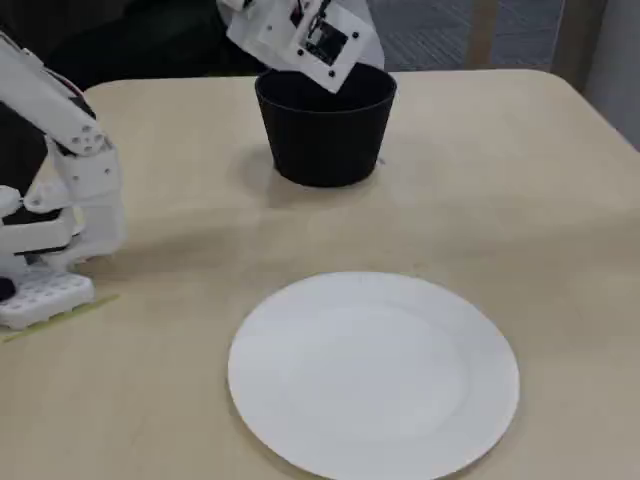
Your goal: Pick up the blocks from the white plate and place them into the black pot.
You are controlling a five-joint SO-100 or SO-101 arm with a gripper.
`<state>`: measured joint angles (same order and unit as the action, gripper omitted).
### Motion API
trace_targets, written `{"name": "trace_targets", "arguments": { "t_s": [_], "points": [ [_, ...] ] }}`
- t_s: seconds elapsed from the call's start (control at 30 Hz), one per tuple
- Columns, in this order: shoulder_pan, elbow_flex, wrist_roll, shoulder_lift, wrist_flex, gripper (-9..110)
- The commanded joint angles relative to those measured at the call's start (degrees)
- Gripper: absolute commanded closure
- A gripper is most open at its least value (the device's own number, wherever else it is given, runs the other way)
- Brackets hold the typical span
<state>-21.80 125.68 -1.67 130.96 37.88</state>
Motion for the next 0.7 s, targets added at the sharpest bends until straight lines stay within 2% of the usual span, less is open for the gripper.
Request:
{"name": "trace_targets", "arguments": {
  "t_s": [0.0,0.1,0.23,0.67],
  "points": [
    [12.74,-0.26,-2.29,6.77,3.16,104],
    [19.6,0.62,-2.9,9.93,4.39,104],
    [21.36,2.55,-3.6,11.51,7.73,104],
    [21.27,35.16,-4.39,41.57,7.38,104]
  ]
}}
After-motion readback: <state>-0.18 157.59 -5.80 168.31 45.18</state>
